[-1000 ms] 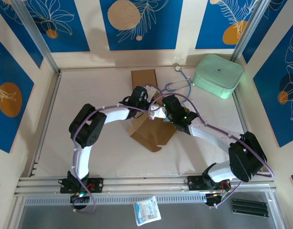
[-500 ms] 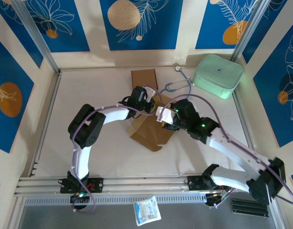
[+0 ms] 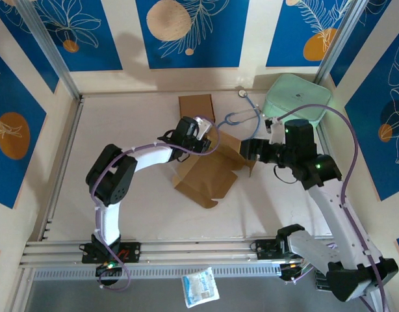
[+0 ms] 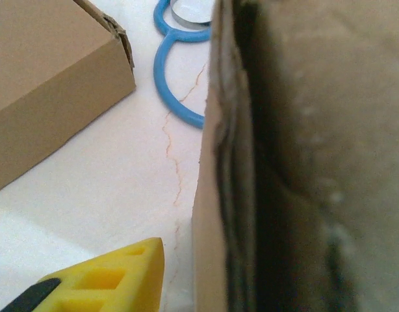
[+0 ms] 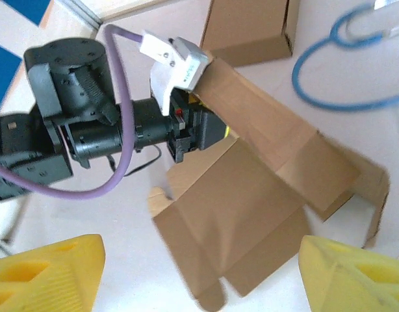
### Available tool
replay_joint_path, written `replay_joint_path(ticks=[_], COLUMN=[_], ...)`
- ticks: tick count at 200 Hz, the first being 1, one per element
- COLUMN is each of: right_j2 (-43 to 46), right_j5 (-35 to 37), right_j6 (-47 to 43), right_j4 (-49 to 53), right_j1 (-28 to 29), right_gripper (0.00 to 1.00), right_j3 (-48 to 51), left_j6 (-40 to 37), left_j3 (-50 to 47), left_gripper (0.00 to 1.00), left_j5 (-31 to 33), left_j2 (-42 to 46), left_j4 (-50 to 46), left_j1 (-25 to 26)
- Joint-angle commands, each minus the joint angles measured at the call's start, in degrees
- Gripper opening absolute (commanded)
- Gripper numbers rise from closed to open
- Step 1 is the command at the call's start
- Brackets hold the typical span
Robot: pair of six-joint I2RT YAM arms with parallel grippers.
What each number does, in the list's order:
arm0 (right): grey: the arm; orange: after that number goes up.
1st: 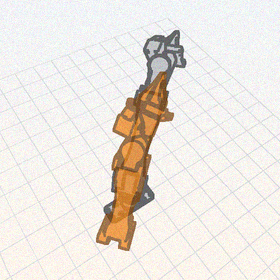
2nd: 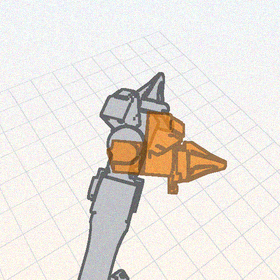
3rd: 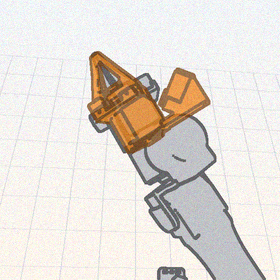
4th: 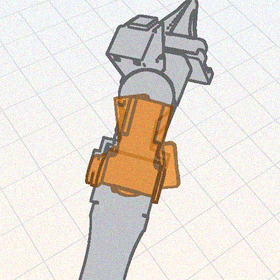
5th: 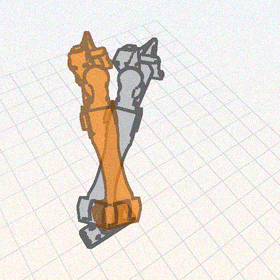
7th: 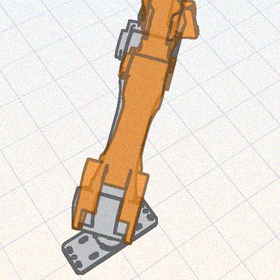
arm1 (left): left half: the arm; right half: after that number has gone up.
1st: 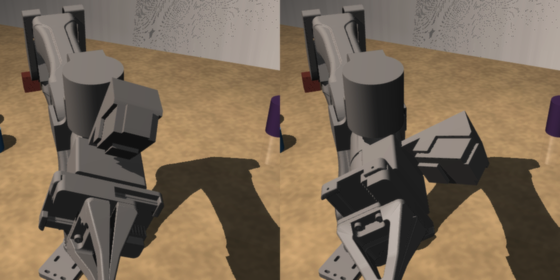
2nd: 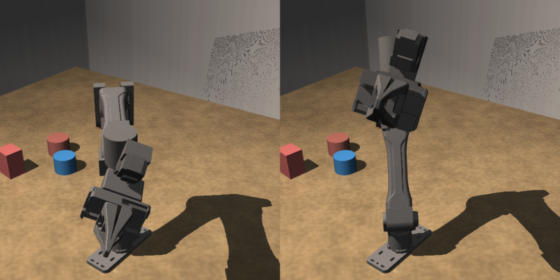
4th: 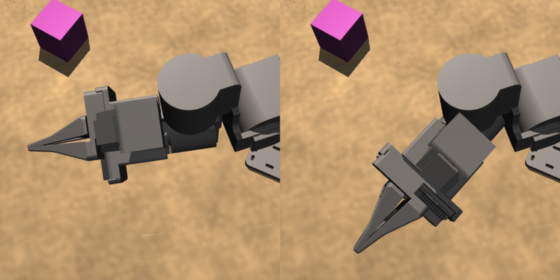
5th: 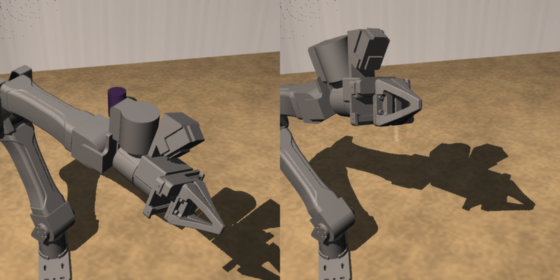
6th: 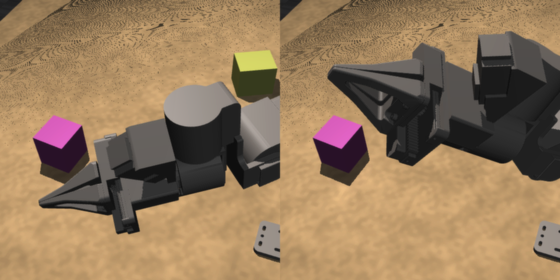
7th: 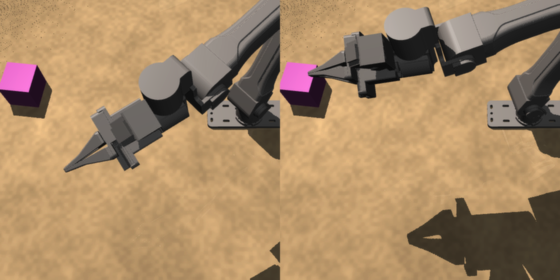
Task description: Fold the paper box
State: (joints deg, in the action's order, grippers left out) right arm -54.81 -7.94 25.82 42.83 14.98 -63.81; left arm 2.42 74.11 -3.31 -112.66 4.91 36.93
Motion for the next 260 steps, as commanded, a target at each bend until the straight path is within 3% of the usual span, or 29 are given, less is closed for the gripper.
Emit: replay_joint_path(ticks=[1, 32, 66, 104, 144, 191, 219, 260], right_j2=[-1.26, -1.71, -0.79, -2.22, -9.00, -19.37, -22.83, -26.64], right_j5=[-7.39, -7.94, -0.73, 6.30, 13.72, 13.19, 16.62, 8.77], right_j6=[13.25, 19.65, 25.82, 31.97, 35.28, 34.11, 33.28, 32.73], right_j4=[5.37, 4.20, 3.61, 0.42, -2.35, -5.93, -6.60, -11.62], right_j1=[-1.79, -1.98, 0.14, 4.78, 6.58, 7.21, 7.68, 6.46], right_gripper=[0.76, 0.72, 0.66, 0.65, 0.72, 0.74, 0.74, 0.72], right_j3=[-2.10, -1.26, 1.19, 2.72, 1.35, -2.10, -3.22, -3.56], left_j6=[-1.54, -0.30, 2.74, 13.64, 19.54, 22.68, 24.44, 27.61], left_j3=[0.56, -3.50, -10.21, -8.87, 6.98, 17.63, 20.90, 19.25], left_gripper=[0.40, 0.52, 0.59, 0.60, 0.63, 0.71, 0.73, 0.75], left_j5=[-0.39, -3.21, -4.45, -0.27, -11.09, -16.85, -21.15, -24.15], left_j2=[2.98, 7.42, 16.87, 26.32, 17.56, 6.89, 2.58, 1.32], left_j4=[-1.65, -0.27, -0.25, -13.82, -25.01, -23.34, -23.14, -21.61], left_j1=[-0.28, -0.20, 0.19, -0.79, -5.26, -7.20, -7.11, -6.39])
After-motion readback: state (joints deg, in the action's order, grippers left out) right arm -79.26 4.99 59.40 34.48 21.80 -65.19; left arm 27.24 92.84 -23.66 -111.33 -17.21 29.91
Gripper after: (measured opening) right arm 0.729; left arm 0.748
